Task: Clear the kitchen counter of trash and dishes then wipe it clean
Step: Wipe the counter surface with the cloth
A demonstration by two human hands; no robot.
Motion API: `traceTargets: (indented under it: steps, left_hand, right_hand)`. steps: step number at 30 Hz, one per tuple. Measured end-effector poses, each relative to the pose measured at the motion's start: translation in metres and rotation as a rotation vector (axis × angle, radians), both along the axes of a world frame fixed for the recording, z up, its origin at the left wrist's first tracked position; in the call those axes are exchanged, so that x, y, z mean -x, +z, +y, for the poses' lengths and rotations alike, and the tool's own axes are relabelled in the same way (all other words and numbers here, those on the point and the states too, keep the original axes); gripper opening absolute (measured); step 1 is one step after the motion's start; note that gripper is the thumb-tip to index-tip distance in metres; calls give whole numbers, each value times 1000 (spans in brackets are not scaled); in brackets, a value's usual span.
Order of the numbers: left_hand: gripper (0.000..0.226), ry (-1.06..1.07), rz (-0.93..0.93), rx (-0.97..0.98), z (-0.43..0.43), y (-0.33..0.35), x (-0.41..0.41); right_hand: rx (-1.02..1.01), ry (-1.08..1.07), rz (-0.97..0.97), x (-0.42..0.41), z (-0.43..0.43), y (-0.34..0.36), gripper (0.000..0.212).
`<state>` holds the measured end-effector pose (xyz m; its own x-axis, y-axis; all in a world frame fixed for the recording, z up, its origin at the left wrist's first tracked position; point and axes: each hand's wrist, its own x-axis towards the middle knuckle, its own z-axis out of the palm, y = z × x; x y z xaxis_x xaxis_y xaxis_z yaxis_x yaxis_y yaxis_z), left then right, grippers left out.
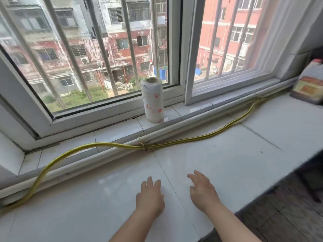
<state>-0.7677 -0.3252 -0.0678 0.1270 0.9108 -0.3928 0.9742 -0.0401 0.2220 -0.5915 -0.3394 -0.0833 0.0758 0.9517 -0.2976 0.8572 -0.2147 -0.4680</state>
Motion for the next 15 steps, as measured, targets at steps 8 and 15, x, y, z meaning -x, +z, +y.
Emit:
traceTargets:
  steps: [8, 15]
  left_hand:
    - [49, -125, 24, 32, 17, -1, 5]
    - [45, -144, -7, -20, 33, -2, 19]
  right_hand:
    - [-3, -102, -10, -7, 2, 18, 49]
    - [18, -134, -16, 9, 5, 19, 49]
